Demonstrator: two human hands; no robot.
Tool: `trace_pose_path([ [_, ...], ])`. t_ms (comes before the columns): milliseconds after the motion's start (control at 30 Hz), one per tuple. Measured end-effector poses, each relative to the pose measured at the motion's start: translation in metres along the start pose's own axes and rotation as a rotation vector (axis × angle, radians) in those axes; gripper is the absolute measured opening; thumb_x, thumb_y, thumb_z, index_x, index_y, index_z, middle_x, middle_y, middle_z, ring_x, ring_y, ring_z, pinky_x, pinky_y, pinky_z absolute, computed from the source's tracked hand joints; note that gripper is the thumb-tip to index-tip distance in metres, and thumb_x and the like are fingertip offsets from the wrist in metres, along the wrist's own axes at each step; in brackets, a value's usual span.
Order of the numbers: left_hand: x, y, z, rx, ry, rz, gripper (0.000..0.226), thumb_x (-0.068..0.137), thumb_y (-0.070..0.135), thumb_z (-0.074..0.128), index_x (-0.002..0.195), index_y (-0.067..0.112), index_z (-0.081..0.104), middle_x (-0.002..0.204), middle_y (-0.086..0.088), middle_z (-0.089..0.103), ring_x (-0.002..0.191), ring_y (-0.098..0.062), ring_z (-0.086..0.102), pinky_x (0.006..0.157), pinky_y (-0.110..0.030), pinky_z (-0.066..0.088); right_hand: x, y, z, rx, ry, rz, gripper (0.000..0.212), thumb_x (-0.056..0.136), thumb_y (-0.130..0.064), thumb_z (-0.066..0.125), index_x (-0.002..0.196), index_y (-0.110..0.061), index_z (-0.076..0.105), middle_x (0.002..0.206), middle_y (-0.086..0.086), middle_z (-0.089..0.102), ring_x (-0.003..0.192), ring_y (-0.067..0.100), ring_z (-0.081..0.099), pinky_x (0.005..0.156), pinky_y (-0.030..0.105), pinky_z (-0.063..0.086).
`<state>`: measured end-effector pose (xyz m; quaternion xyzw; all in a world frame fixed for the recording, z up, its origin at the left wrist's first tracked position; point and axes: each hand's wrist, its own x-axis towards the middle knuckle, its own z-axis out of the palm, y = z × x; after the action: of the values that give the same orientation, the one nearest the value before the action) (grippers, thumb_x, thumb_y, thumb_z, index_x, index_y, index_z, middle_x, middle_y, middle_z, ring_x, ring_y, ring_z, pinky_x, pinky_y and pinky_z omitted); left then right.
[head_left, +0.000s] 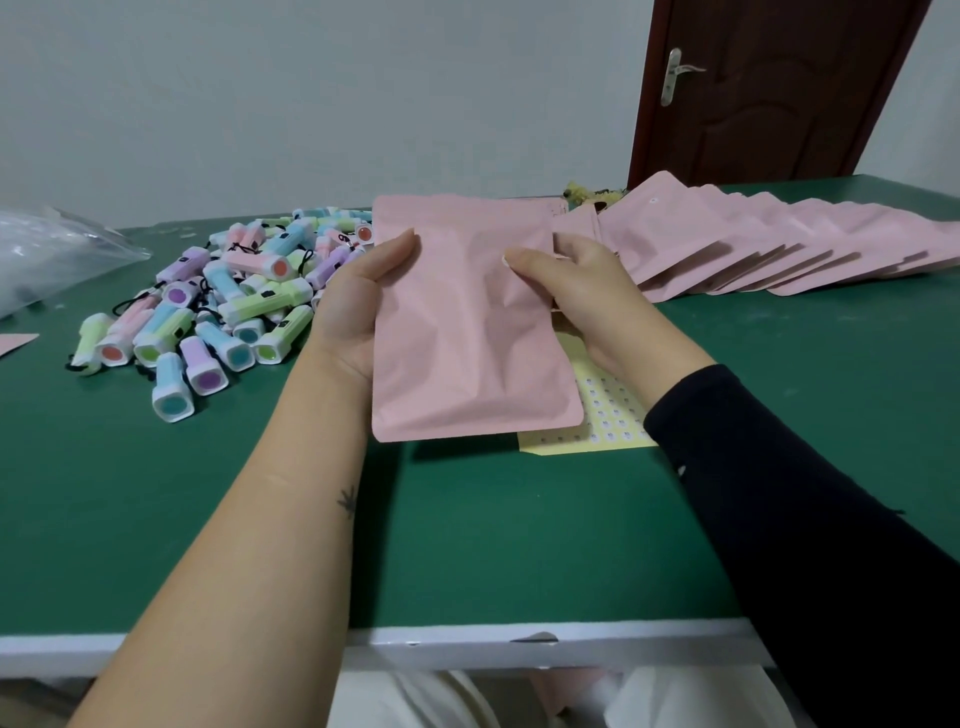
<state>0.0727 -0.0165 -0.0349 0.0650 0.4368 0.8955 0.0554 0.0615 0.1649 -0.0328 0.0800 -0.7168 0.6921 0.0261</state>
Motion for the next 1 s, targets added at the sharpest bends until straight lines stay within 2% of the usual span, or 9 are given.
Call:
trace_pose_path([
  [67, 0.001, 0.0, 0.0, 0.014, -0.012, -0.02, 0.035, 0.096, 0.013, 0.047, 0.084, 0.003, 0.079, 0.094, -0.015, 0.075, 0.087, -0.03, 0.074, 0.068, -0.041, 0.06, 0.0, 0.002, -0.002, 0.025, -0.02, -0.036, 0.01, 0.089, -0.015, 0.068, 0.098, -0.015, 0.069, 0.091, -0.001, 0.074, 0.073, 0.01, 0.07, 0.067, 0.028, 0.056],
  [267, 0.005, -0.001, -0.002, 0.106, -0.011, -0.022, 0.048, 0.1, 0.008, 0.042, 0.072, 0.009, 0.081, 0.089, -0.01, 0.076, 0.083, -0.025, 0.074, 0.076, -0.039, 0.061, 0.002, 0.005, -0.005, 0.021, 0.004, -0.096, 0.024, 0.087, -0.002, 0.065, 0.1, -0.023, 0.065, 0.105, 0.004, 0.073, 0.098, 0.02, 0.068, 0.086, 0.034, 0.055],
  [333, 0.005, -0.003, -0.002, 0.141, -0.023, -0.024, 0.052, 0.099, 0.003, 0.041, 0.066, 0.011, 0.08, 0.083, -0.009, 0.077, 0.078, -0.023, 0.075, 0.066, -0.036, 0.061, 0.002, 0.003, -0.005, 0.006, 0.042, -0.064, 0.011, 0.089, -0.013, 0.064, 0.1, -0.01, 0.065, 0.101, 0.014, 0.071, 0.087, 0.021, 0.062, 0.081, 0.036, 0.049],
  [433, 0.008, -0.003, -0.003, 0.195, 0.018, -0.119, 0.038, 0.094, 0.001, 0.046, 0.076, 0.004, 0.08, 0.088, -0.012, 0.076, 0.079, -0.026, 0.074, 0.064, -0.036, 0.06, 0.003, 0.002, -0.006, 0.0, 0.134, -0.071, 0.027, 0.093, -0.024, 0.062, 0.097, 0.003, 0.061, 0.088, 0.013, 0.057, 0.08, 0.022, 0.048, 0.075, 0.039, 0.041],
  [567, 0.014, -0.005, -0.002, 0.293, 0.106, -0.071, 0.018, 0.093, 0.004, 0.057, 0.088, 0.007, 0.074, 0.085, -0.009, 0.076, 0.076, -0.022, 0.074, 0.063, -0.033, 0.06, 0.002, 0.002, -0.009, -0.071, 0.131, -0.119, 0.013, 0.095, -0.018, 0.06, 0.087, -0.021, 0.069, 0.101, 0.014, 0.072, 0.085, 0.02, 0.059, 0.088, 0.044, 0.052],
  [700, 0.017, -0.009, -0.002, 0.359, 0.149, -0.042, 0.024, 0.094, 0.003, 0.058, 0.116, 0.008, 0.065, 0.097, -0.009, 0.075, 0.081, -0.022, 0.073, 0.069, -0.037, 0.062, 0.0, 0.0, -0.008, -0.118, 0.127, -0.146, 0.036, 0.096, -0.025, 0.059, 0.085, 0.009, 0.058, 0.08, 0.008, 0.049, 0.071, 0.021, 0.042, 0.065, 0.032, 0.034],
  [833, 0.018, -0.011, -0.001, 0.322, 0.144, -0.021, 0.025, 0.093, 0.009, 0.062, 0.118, 0.006, 0.065, 0.1, -0.01, 0.074, 0.083, -0.022, 0.073, 0.069, -0.035, 0.061, 0.002, 0.003, -0.006, -0.178, 0.149, -0.143, 0.034, 0.097, -0.025, 0.058, 0.068, -0.007, 0.052, 0.076, 0.01, 0.042, 0.071, 0.019, 0.038, 0.063, 0.026, 0.03],
  [933, 0.018, -0.013, 0.0, 0.355, 0.179, 0.007, 0.026, 0.093, 0.011, 0.063, 0.118, 0.007, 0.065, 0.099, -0.009, 0.075, 0.083, -0.021, 0.073, 0.068, -0.032, 0.06, 0.002, 0.005, -0.005, -0.186, 0.133, -0.15, 0.036, 0.097, -0.026, 0.056, 0.084, 0.007, 0.058, 0.075, 0.019, 0.048, 0.072, 0.017, 0.044, 0.066, 0.027, 0.034],
  [1000, 0.018, -0.014, 0.001, 0.362, 0.19, 0.014, 0.027, 0.093, 0.01, 0.063, 0.12, 0.006, 0.064, 0.103, -0.01, 0.074, 0.084, -0.021, 0.073, 0.07, -0.032, 0.061, 0.003, 0.007, -0.005, -0.181, 0.166, -0.168, 0.041, 0.098, -0.028, 0.056, 0.064, -0.008, 0.045, 0.063, 0.004, 0.049, 0.058, 0.012, 0.045, 0.057, 0.025, 0.029],
])
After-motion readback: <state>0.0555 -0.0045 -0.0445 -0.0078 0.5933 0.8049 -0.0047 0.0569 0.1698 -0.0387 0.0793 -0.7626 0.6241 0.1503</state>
